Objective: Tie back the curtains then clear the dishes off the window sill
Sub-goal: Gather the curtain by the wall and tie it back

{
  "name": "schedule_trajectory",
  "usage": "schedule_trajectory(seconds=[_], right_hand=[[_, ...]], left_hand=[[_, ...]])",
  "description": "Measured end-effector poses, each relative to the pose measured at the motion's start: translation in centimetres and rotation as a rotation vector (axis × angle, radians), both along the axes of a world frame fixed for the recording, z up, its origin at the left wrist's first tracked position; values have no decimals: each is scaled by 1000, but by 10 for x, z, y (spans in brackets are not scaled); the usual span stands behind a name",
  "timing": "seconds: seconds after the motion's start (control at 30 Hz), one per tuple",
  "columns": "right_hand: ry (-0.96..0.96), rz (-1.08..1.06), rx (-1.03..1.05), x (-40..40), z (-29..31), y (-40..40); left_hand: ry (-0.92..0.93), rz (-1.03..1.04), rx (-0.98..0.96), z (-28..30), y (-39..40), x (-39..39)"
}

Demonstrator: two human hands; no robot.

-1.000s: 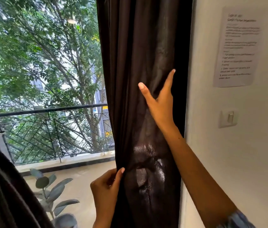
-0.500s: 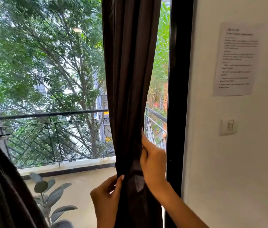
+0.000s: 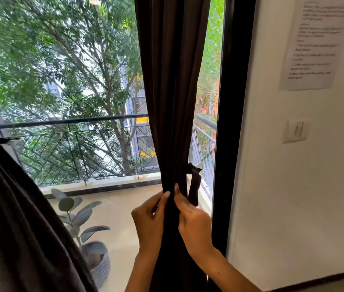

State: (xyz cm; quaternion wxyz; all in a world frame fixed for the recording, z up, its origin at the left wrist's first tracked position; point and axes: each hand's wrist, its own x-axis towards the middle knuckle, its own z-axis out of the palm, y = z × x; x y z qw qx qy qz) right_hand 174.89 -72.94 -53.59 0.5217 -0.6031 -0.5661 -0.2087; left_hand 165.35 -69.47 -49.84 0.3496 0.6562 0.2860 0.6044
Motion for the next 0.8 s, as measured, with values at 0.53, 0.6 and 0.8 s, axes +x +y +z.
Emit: schedule_trajectory(seconds=[0.53,0.6,0.8], right_hand=[[435,80,47,71,56,3],[506,168,17,75,56,2],[363,44,43,75,47,-22]], left_hand=[[-17,88,-120,1,-3,21],[4,110,-112,2,-8,26],[-30,232,-130,2,-28,44]])
